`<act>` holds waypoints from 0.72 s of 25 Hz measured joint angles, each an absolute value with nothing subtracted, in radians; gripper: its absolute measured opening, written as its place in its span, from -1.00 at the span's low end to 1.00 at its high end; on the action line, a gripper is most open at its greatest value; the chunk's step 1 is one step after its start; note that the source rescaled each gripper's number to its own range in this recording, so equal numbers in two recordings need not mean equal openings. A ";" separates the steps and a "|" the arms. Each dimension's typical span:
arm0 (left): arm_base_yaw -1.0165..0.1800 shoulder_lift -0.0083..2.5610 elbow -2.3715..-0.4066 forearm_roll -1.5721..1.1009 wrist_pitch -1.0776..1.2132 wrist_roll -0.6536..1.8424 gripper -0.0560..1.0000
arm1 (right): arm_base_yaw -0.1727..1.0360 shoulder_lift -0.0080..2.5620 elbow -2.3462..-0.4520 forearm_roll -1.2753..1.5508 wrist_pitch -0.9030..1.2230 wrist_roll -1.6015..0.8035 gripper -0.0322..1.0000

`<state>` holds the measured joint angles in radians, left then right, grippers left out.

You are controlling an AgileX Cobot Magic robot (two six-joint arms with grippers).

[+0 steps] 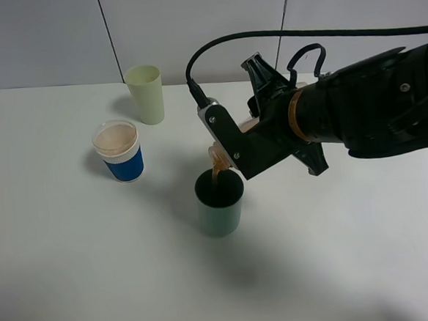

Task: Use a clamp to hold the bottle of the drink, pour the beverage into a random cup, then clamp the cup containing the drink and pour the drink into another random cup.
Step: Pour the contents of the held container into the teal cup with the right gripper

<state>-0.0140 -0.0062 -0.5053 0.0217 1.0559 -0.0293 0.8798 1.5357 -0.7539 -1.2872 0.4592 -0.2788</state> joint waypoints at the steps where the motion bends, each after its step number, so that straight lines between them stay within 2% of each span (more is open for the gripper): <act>1: -0.014 -0.006 -0.505 0.022 1.056 -0.029 0.58 | 0.880 1.536 -0.754 -1.292 0.459 -0.279 -0.86; 18: -0.014 -0.006 -0.505 0.022 1.056 -0.029 0.58 | 0.880 1.536 -0.754 -1.363 0.451 -0.279 -0.86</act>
